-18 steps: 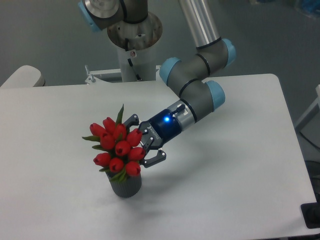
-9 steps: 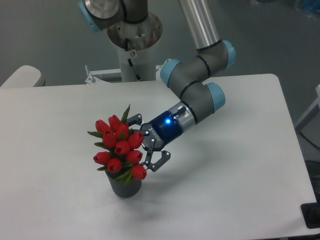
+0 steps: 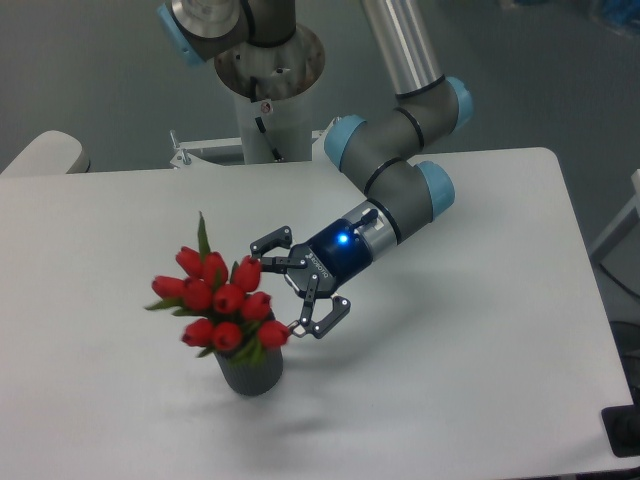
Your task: Insert the flowers into the vase
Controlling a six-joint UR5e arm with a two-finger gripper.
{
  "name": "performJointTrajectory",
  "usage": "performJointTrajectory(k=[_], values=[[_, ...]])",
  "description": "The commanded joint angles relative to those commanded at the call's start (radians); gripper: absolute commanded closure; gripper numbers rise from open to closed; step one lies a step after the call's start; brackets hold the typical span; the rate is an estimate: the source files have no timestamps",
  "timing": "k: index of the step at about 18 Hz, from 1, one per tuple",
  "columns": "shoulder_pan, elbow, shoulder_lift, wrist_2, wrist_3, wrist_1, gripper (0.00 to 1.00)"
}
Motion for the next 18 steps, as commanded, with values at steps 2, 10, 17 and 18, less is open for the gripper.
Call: performJointTrajectory(k=[2,10,17,18], values=[[0.002,0.000,0.000,0.015,0.009,0.002,0.00],[0.070,-0.009,0.027,0.017,0.063,0.002,0.00],[0.139,-0.034,0.116,0.071,0.069,0.002,0.00],[0.152,-0.029,0.126,0.083,0.068,0.002,0.00]])
